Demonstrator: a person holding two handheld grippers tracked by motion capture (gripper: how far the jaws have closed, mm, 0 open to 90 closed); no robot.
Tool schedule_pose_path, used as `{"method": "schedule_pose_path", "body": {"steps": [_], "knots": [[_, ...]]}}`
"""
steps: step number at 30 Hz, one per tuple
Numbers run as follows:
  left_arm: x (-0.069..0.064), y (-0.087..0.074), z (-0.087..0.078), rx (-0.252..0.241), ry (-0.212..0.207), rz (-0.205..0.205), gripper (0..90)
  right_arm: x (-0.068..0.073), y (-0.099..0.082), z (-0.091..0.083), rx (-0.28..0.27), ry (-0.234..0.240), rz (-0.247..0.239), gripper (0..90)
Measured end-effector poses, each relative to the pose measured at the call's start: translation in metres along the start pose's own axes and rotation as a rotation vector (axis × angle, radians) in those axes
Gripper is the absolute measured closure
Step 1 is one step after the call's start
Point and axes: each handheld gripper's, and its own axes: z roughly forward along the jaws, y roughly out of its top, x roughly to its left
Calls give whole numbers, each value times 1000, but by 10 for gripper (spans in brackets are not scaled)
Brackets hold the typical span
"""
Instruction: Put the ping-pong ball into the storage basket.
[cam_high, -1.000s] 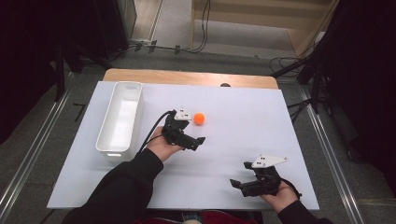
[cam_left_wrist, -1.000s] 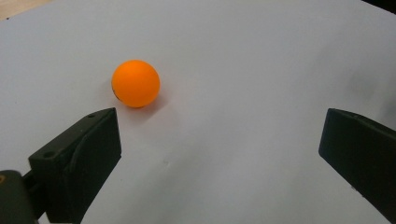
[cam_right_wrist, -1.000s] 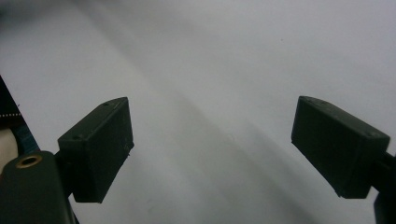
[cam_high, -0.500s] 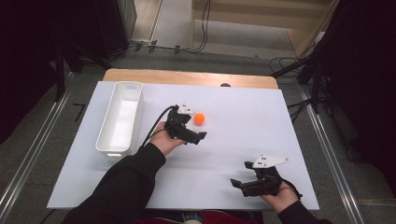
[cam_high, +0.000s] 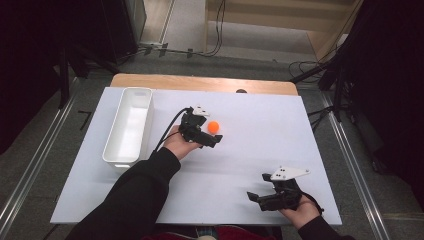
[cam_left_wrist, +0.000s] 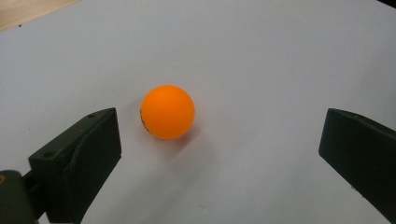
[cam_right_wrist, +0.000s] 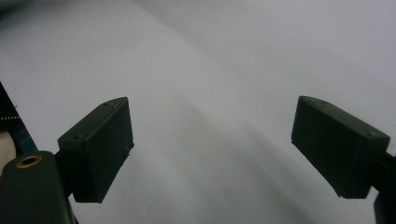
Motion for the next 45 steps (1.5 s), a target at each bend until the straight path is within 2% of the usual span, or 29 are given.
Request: {"method": "schedule_pose_path", "body": {"steps": [4, 10, 12, 19, 21, 30, 31, 34, 39, 45], "knots": [[3, 3, 5, -7, 10, -14, 0, 0, 0, 1, 4, -4, 2, 115], [6, 7, 12, -9, 12, -16, 0, 0, 0, 1, 6, -4, 3, 115], [8, 8, 15, 3, 17, -5, 0, 0, 0, 1, 7, -5, 2, 115], [11, 15, 21, -20, 21, -18, 0, 0, 0, 1, 5, -7, -6, 115], [13, 16, 23, -8, 17, -14, 6, 0, 0, 1, 8, -6, -1, 115], [16, 14, 31, -7, 32, -18, 6, 0, -1, 1, 14, -5, -2, 115], [16, 12, 33, -6, 15, -35, 6, 1, -1, 2, 17, -9, -1, 115], [16, 11, 35, 6, -3, -35, 6, 1, -1, 1, 17, -7, -2, 115], [17, 7, 39, 2, 36, -22, 5, 1, -1, 1, 16, -6, -2, 115], [19, 2, 43, 2, 54, -28, 6, 1, -1, 1, 16, -4, -6, 115]]}}
